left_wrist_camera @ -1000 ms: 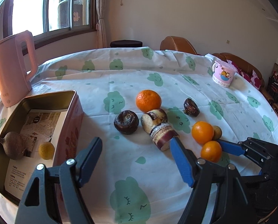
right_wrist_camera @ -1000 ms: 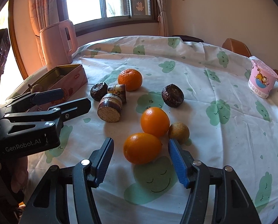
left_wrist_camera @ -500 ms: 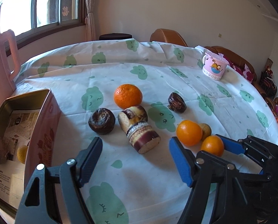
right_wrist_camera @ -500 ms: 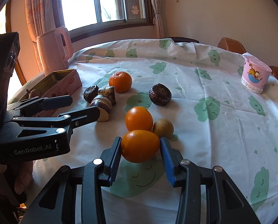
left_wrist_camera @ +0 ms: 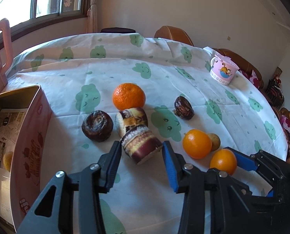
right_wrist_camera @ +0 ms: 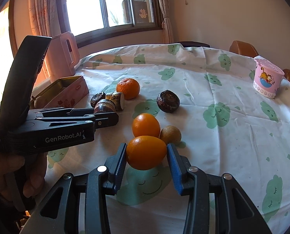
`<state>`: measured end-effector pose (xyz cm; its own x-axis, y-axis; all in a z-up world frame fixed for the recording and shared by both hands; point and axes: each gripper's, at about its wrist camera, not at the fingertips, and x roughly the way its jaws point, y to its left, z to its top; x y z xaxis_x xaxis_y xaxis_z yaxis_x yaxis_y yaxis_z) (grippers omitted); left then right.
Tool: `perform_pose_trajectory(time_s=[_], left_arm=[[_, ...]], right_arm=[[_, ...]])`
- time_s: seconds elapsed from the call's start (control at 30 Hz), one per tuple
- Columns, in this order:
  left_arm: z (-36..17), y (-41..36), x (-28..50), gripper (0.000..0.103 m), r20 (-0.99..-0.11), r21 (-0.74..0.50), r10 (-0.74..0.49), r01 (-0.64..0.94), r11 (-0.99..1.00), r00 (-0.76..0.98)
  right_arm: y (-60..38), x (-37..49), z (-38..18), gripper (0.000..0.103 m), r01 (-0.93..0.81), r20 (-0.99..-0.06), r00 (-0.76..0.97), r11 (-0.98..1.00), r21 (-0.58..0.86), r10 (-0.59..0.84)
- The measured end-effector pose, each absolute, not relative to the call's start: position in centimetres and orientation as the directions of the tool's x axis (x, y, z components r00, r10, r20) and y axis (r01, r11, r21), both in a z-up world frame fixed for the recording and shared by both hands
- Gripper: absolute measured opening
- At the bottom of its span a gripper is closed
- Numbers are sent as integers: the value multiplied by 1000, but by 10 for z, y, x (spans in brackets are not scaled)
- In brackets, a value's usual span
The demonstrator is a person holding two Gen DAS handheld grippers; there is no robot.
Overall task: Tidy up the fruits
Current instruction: 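Lift the cylinder and orange and carry them toward the tin box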
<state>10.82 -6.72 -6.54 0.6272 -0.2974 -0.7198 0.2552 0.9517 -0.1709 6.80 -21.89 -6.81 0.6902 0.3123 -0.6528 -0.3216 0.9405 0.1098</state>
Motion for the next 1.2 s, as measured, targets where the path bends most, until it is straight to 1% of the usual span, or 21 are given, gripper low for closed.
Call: perform_pose_trajectory(time_s=[0.1,0.37,0.73,1.2], left_arm=[[-61,-66,103,45,-702,-162,-293,255,953,649],[-52,-54,90,45,-650,-188,-308,246,951,695],[-38,-56,65,45,-569,-119,-275,253,960,775],[-38,-54,49,45,-546,-135,-291,260,956,785]], right_arm=[[-218,65,-67,44,-326,-642,700,940,102,312],[-217,63,-65,44,-334,-624,715,938,90,315],[-216,53,-60,44,-341,-580,750,937,74,319],[-215,45,-55,44,-352,-534,779,934,60,328]])
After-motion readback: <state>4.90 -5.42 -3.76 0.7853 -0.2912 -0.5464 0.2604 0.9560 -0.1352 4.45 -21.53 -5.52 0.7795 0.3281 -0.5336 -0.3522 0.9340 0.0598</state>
